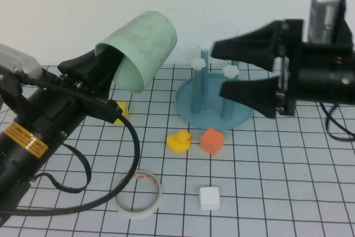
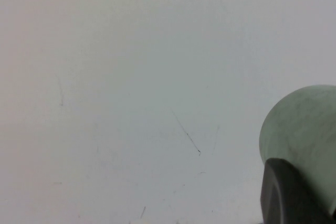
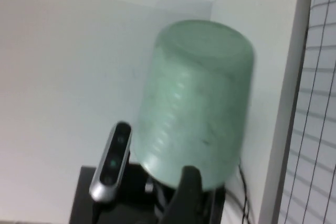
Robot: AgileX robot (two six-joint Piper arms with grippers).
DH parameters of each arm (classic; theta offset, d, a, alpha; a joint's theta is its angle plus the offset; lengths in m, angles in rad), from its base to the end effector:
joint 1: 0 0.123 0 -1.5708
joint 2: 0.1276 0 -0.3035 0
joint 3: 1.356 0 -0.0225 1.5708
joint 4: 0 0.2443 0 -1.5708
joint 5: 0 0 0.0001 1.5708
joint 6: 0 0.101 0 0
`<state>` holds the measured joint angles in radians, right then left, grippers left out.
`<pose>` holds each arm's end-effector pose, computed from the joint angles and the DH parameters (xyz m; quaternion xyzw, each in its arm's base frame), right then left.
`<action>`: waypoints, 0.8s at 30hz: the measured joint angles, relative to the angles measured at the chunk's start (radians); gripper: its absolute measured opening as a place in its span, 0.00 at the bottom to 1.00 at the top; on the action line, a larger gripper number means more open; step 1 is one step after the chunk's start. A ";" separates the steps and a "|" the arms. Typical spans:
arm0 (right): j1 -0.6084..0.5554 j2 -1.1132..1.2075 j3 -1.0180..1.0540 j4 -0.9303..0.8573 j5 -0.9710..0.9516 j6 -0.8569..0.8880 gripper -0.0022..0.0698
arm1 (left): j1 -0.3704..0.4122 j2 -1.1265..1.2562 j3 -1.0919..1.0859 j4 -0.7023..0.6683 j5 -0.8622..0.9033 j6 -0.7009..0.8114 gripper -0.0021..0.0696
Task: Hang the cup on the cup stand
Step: Adjust the cup with two arms
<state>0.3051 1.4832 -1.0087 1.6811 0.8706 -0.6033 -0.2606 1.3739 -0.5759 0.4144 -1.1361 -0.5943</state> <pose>0.2728 0.1665 0.3381 0.0573 0.7612 0.6150 0.1975 0.2473 -0.1041 0.3191 0.1129 0.5568 -0.3667 0.7367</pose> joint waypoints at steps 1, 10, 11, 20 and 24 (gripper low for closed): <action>0.023 0.000 -0.014 0.000 -0.039 0.000 0.95 | 0.000 0.000 0.000 0.000 0.000 0.016 0.04; 0.166 0.000 -0.130 0.017 -0.375 0.000 0.95 | 0.000 0.000 0.000 0.018 0.000 0.068 0.04; 0.171 0.000 -0.136 0.020 -0.391 0.000 0.95 | 0.000 0.000 -0.001 0.021 0.000 0.068 0.04; 0.179 0.047 -0.142 0.024 -0.347 0.025 0.95 | 0.000 0.000 -0.001 0.024 0.000 0.071 0.04; 0.188 0.101 -0.147 0.024 -0.310 0.099 0.95 | 0.000 0.000 -0.001 0.026 0.000 0.073 0.04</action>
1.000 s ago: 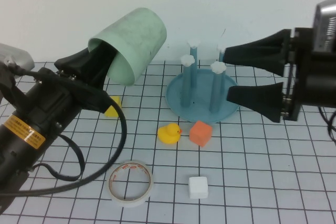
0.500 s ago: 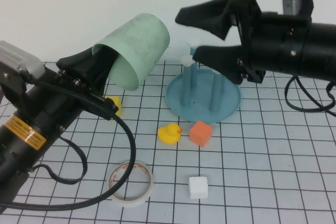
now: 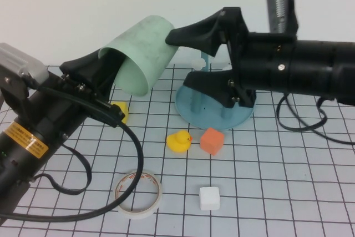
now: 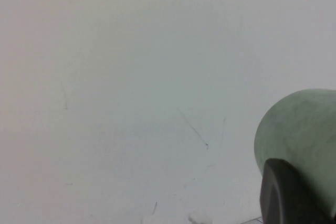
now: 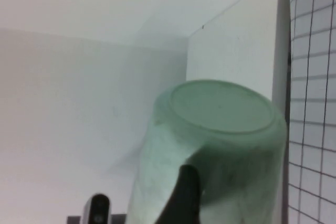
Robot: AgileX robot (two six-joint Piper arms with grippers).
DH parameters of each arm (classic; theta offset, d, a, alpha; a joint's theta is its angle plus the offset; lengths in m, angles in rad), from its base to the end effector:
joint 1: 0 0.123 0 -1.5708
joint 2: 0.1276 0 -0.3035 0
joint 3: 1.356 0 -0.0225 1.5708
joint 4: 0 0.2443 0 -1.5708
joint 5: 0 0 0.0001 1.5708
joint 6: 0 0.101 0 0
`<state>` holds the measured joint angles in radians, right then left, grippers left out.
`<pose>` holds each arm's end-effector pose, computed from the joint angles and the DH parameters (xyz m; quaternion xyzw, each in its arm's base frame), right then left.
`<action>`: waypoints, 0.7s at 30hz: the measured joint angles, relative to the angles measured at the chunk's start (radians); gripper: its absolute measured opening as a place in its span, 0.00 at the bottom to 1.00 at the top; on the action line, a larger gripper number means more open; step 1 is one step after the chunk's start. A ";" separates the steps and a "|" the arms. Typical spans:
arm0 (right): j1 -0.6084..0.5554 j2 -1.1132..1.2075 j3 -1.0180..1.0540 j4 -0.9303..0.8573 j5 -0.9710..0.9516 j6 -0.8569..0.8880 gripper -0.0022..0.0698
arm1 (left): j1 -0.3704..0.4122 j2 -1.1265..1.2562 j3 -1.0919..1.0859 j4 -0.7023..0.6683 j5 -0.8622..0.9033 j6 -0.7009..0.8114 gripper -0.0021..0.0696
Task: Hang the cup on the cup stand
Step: Adjust the cup with two arms
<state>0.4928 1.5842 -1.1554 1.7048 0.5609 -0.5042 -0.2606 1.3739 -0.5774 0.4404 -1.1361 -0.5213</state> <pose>0.2949 0.2189 0.3410 0.1163 0.7712 0.5862 0.2192 0.2463 -0.1061 0.3188 0.1459 0.5519 -0.3403 0.7472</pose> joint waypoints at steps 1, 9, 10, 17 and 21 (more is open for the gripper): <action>0.004 0.014 -0.008 0.000 0.006 0.019 0.95 | 0.000 0.000 0.000 -0.002 0.008 0.000 0.04; 0.024 0.082 -0.122 0.002 0.040 0.045 0.95 | 0.002 0.004 0.000 -0.014 0.017 0.008 0.04; 0.026 0.084 -0.132 0.002 0.040 0.036 0.95 | 0.002 0.004 0.000 -0.008 0.009 0.008 0.04; 0.038 0.088 -0.187 -0.001 0.008 -0.015 0.95 | 0.000 0.004 -0.002 -0.006 -0.012 0.017 0.04; 0.056 0.090 -0.189 -0.001 -0.015 -0.024 0.95 | 0.000 0.004 -0.003 -0.011 -0.012 0.017 0.04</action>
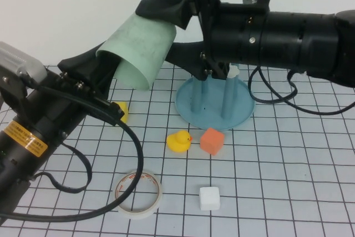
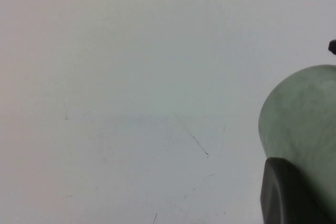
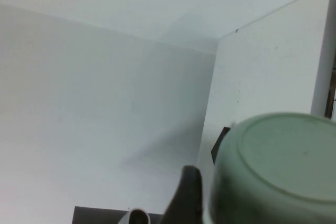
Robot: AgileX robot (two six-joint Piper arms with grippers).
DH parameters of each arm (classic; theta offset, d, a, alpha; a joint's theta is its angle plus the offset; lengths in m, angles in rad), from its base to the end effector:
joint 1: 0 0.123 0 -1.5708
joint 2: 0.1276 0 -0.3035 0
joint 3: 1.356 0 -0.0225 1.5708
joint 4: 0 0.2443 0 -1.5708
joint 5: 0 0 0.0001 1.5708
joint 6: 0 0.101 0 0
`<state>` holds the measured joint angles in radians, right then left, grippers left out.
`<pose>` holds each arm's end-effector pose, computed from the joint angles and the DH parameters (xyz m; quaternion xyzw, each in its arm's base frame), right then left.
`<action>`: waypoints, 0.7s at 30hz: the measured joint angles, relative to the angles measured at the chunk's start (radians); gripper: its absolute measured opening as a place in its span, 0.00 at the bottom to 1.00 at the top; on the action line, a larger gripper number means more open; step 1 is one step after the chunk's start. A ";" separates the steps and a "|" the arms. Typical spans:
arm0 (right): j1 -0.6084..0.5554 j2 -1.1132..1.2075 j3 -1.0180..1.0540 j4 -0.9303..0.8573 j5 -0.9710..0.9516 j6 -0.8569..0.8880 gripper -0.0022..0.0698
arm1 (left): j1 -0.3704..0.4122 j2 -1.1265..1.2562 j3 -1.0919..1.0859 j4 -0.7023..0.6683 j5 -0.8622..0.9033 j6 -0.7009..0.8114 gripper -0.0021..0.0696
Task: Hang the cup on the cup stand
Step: Adjust the cup with two arms
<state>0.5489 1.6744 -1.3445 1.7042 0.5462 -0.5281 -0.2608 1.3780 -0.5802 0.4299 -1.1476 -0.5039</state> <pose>0.3119 0.2518 0.3676 0.0704 0.7511 0.6091 0.2446 0.2473 -0.1057 0.3199 0.1459 0.5464 -0.3358 0.7532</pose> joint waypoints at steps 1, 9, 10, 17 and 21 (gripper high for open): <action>0.007 0.005 -0.002 0.000 -0.004 0.000 0.95 | 0.000 0.000 0.000 -0.003 0.000 0.000 0.04; 0.027 0.030 -0.004 0.000 -0.016 -0.002 0.95 | 0.000 0.000 0.000 0.032 0.004 0.000 0.04; 0.027 0.030 -0.004 0.000 -0.017 -0.002 0.95 | 0.000 0.000 0.000 0.035 0.004 0.000 0.04; 0.027 0.030 -0.004 0.002 -0.026 -0.042 0.95 | 0.000 0.000 0.000 0.039 0.004 0.000 0.04; 0.027 0.030 -0.004 0.002 -0.026 -0.057 0.86 | 0.000 0.000 0.000 0.039 0.008 0.000 0.04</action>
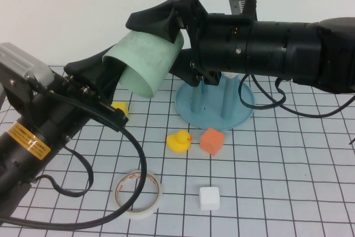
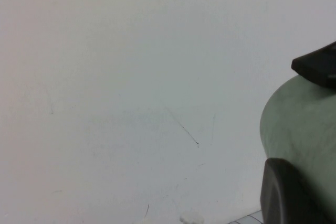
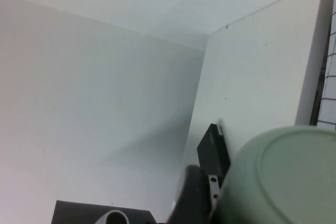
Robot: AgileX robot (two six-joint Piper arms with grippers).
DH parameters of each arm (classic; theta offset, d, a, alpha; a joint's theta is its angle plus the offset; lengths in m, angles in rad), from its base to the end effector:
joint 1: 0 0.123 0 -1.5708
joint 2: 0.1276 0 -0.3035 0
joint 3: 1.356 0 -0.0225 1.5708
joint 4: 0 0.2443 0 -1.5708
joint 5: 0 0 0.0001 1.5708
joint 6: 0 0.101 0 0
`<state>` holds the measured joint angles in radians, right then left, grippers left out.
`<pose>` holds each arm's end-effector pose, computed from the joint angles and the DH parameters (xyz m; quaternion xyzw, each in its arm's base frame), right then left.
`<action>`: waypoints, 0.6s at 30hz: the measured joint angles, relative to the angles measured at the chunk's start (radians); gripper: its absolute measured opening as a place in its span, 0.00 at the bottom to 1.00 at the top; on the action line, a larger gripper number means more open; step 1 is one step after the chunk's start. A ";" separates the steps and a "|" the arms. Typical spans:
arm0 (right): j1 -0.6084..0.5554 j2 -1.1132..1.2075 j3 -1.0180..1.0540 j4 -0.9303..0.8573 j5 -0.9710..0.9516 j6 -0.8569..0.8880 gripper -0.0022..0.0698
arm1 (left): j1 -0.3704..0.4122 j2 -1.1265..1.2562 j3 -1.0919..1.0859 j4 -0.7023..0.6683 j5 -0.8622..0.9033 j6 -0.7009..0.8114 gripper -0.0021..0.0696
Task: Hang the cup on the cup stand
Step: Adjust the cup with two arms
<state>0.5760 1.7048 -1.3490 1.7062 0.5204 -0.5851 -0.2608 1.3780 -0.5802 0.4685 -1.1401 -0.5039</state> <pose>0.3135 0.2631 0.3563 0.0525 0.7616 0.5942 0.2533 0.2458 -0.1085 0.3180 0.1644 0.5494 -0.3355 0.7474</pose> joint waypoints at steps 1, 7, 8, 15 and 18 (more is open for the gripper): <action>0.000 0.000 0.000 0.002 0.000 -0.006 0.84 | 0.000 0.000 0.000 0.000 0.000 0.000 0.04; 0.000 0.000 0.000 0.002 0.000 -0.023 0.85 | 0.000 0.000 0.000 0.000 0.000 0.006 0.08; 0.000 0.000 0.000 0.002 0.000 -0.023 0.85 | 0.000 0.000 0.000 0.000 0.000 0.006 0.12; 0.000 0.000 0.000 0.002 -0.039 -0.074 0.85 | 0.000 0.000 0.000 0.000 -0.002 0.006 0.62; 0.000 0.000 -0.008 0.002 -0.063 -0.125 0.85 | 0.000 0.000 0.000 0.037 -0.002 0.006 0.74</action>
<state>0.5760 1.7048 -1.3573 1.7080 0.4575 -0.7104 -0.2608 1.3780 -0.5802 0.5055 -1.1419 -0.4980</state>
